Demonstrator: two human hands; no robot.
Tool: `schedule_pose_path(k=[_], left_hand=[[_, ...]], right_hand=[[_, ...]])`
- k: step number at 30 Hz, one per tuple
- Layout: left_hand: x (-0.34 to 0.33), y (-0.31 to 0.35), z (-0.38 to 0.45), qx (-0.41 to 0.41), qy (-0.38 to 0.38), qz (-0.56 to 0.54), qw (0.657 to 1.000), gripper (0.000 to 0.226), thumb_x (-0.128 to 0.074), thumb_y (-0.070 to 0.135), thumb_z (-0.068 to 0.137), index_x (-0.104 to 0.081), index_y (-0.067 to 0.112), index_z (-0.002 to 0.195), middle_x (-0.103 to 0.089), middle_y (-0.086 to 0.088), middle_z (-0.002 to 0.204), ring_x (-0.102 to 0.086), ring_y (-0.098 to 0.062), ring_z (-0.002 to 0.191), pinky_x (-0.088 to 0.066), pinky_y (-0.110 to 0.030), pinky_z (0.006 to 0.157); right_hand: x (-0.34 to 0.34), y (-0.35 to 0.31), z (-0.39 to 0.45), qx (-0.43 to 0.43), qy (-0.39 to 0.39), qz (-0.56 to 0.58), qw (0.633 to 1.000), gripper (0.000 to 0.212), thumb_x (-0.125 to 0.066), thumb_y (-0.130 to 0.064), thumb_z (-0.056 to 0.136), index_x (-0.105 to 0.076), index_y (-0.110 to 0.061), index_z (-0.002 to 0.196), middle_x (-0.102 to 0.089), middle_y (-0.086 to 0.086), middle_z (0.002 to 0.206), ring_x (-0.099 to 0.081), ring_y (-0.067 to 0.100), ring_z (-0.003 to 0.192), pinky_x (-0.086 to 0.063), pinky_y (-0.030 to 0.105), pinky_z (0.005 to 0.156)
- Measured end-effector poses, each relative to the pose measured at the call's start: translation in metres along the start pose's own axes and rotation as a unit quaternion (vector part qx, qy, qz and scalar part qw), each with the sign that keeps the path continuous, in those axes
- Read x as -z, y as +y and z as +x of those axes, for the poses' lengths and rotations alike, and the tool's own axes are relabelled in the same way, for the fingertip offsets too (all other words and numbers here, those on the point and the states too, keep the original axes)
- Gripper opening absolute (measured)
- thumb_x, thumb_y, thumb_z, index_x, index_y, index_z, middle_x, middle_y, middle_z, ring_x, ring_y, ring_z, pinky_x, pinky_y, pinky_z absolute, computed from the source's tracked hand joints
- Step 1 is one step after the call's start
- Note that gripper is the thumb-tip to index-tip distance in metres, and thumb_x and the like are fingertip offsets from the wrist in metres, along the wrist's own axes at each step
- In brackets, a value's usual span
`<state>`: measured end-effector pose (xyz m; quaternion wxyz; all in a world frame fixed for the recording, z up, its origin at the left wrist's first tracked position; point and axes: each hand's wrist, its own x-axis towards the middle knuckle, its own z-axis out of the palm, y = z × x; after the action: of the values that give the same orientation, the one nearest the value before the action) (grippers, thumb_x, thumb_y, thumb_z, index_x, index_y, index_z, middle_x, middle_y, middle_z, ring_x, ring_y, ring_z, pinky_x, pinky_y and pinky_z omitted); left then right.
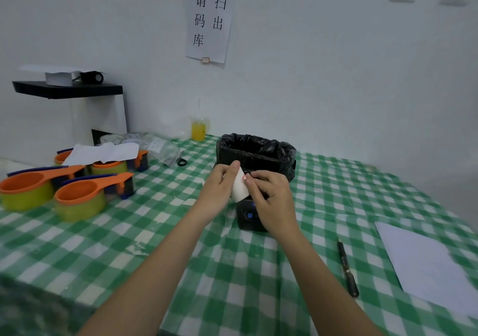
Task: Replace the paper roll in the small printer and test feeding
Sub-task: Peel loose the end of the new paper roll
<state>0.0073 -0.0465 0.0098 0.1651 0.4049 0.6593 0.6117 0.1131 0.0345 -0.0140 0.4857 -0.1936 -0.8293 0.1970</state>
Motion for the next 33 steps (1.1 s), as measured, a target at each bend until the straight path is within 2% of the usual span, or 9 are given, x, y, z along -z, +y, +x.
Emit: schedule_pose_path(k=[4, 6, 11, 15, 19, 21, 26, 29, 33], left_hand=[[0.000, 0.003, -0.001, 0.011, 0.012, -0.007, 1.000, 0.043, -0.034, 0.053, 0.093, -0.052, 0.017, 0.107, -0.057, 0.001, 0.094, -0.054, -0.011, 0.082, -0.042, -0.022, 0.068], [0.001, 0.004, 0.000, 0.012, 0.014, -0.005, 1.000, 0.044, -0.034, 0.054, 0.093, -0.052, 0.017, 0.107, -0.057, 0.000, 0.094, -0.054, -0.012, 0.083, -0.042, -0.022, 0.069], [0.002, 0.003, 0.001, 0.011, 0.013, -0.004, 1.000, 0.040, -0.034, 0.054, 0.092, -0.050, 0.018, 0.104, -0.055, 0.002, 0.092, -0.054, -0.011, 0.083, -0.042, -0.023, 0.073], [0.001, 0.002, 0.001, 0.007, 0.013, -0.002, 1.000, 0.041, -0.034, 0.054, 0.092, -0.051, 0.019, 0.104, -0.055, 0.002, 0.091, -0.054, -0.013, 0.083, -0.044, -0.027, 0.074], [0.003, -0.001, 0.004, 0.015, 0.021, -0.005, 1.000, 0.040, -0.034, 0.057, 0.091, -0.050, 0.023, 0.105, -0.058, 0.001, 0.097, -0.058, -0.019, 0.095, -0.046, -0.036, 0.088], [0.003, -0.002, 0.005, 0.015, 0.020, -0.002, 1.000, 0.041, -0.034, 0.058, 0.091, -0.051, 0.022, 0.105, -0.059, -0.001, 0.098, -0.059, -0.021, 0.095, -0.047, -0.038, 0.089], [0.000, -0.001, 0.003, 0.010, 0.020, 0.001, 1.000, 0.043, -0.034, 0.055, 0.092, -0.052, 0.018, 0.104, -0.055, 0.000, 0.092, -0.054, -0.015, 0.084, -0.044, -0.030, 0.077], [0.001, -0.001, 0.003, 0.011, 0.016, -0.002, 1.000, 0.043, -0.034, 0.055, 0.092, -0.052, 0.018, 0.104, -0.055, 0.001, 0.093, -0.054, -0.015, 0.085, -0.045, -0.032, 0.079], [0.001, -0.002, 0.003, 0.011, 0.007, 0.003, 1.000, 0.040, -0.034, 0.054, 0.093, -0.050, 0.020, 0.104, -0.055, 0.003, 0.095, -0.055, -0.016, 0.091, -0.046, -0.033, 0.084]], right_hand=[[0.002, -0.002, -0.002, -0.009, -0.018, 0.033, 0.999, 0.029, -0.062, -0.032, 0.087, -0.069, -0.019, 0.112, -0.064, -0.011, 0.102, -0.049, 0.006, 0.102, -0.032, 0.003, 0.088], [0.001, -0.004, -0.002, -0.023, -0.022, 0.050, 0.998, 0.032, -0.065, -0.032, 0.085, -0.068, -0.019, 0.113, -0.065, -0.011, 0.104, -0.050, 0.005, 0.103, -0.035, 0.006, 0.089], [0.007, -0.010, 0.003, -0.098, -0.023, 0.151, 0.983, 0.019, -0.068, -0.026, 0.083, -0.074, -0.025, 0.100, -0.067, -0.023, 0.092, -0.059, 0.003, 0.098, -0.045, 0.015, 0.085], [0.010, -0.010, 0.005, -0.124, -0.014, 0.186, 0.975, 0.010, -0.069, -0.026, 0.082, -0.075, -0.031, 0.088, -0.073, -0.011, 0.091, -0.064, 0.009, 0.093, -0.052, 0.027, 0.082], [0.009, -0.007, 0.004, -0.124, -0.042, 0.200, 0.971, 0.012, -0.069, -0.023, 0.082, -0.075, -0.027, 0.093, -0.074, -0.008, 0.097, -0.066, 0.009, 0.095, -0.054, 0.031, 0.087], [0.009, -0.007, 0.003, -0.122, -0.038, 0.193, 0.973, 0.012, -0.067, -0.022, 0.084, -0.074, -0.027, 0.093, -0.074, -0.009, 0.095, -0.066, 0.007, 0.094, -0.053, 0.030, 0.085], [0.009, -0.010, 0.005, -0.125, -0.023, 0.204, 0.971, 0.012, -0.063, -0.018, 0.087, -0.074, -0.022, 0.089, -0.072, -0.012, 0.085, -0.062, 0.003, 0.079, -0.048, 0.020, 0.071], [0.009, -0.011, 0.005, -0.124, -0.021, 0.214, 0.969, 0.015, -0.062, -0.015, 0.088, -0.071, -0.026, 0.083, -0.070, -0.012, 0.082, -0.061, 0.002, 0.076, -0.048, 0.017, 0.069], [0.009, -0.009, 0.007, -0.153, -0.006, 0.244, 0.958, 0.021, -0.061, -0.012, 0.089, -0.067, -0.028, 0.078, -0.070, -0.007, 0.081, -0.064, 0.006, 0.077, -0.052, 0.021, 0.072]])
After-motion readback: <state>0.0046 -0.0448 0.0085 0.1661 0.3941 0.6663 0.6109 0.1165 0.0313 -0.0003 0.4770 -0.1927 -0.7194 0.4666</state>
